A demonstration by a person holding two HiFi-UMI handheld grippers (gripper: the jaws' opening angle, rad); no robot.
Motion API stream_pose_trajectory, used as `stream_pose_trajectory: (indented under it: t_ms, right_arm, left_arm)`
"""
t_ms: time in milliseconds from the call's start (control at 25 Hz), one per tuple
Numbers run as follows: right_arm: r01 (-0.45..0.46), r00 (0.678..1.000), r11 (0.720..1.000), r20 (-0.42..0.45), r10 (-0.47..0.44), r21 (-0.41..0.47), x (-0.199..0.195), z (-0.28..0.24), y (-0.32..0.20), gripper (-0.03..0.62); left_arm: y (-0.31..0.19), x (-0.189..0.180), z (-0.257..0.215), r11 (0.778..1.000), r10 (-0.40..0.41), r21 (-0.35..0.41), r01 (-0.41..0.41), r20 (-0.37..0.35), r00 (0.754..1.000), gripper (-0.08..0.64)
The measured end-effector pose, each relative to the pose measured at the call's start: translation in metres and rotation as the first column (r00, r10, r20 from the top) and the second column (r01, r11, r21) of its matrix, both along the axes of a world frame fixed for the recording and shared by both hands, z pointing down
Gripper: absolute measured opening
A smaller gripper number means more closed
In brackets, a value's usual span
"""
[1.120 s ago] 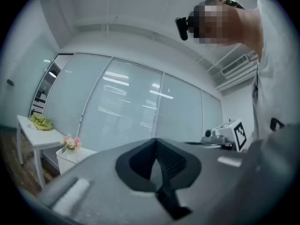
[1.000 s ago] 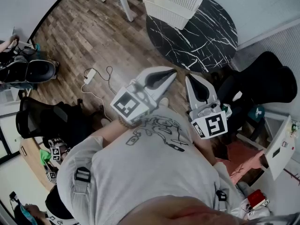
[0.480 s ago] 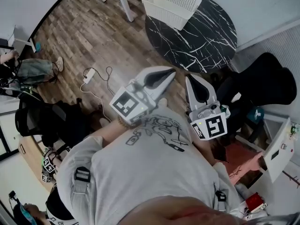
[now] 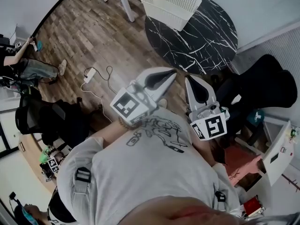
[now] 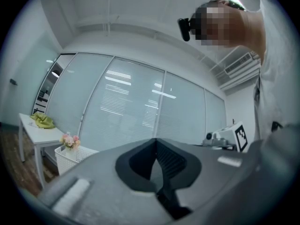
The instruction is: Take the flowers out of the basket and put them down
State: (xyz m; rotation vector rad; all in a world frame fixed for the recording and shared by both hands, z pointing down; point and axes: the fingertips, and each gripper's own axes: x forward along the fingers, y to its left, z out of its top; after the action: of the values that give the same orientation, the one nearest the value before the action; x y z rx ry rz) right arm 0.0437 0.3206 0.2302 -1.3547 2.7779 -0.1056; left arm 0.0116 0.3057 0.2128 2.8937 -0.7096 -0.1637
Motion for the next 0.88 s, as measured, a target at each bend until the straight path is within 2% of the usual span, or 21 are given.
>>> stream_pose_trajectory:
  t_ms: [520, 880]
  right_arm:
    - [0.039, 0.999, 0.999, 0.001, -0.039, -0.013, -0.015, 0.005, -0.023, 0.006]
    - [0.039, 0.999, 0.999, -0.003, -0.039, -0.011, -0.023, 0.010, -0.079, 0.006]
  left_arm:
    - [-0.027, -0.016, 0.006, 0.999, -0.043, -0.013, 0.043, 0.001, 0.999, 0.003]
    - [-0.083, -0.024, 0.012, 0.999, -0.044, -0.005, 0.044, 0.007, 0.999, 0.003]
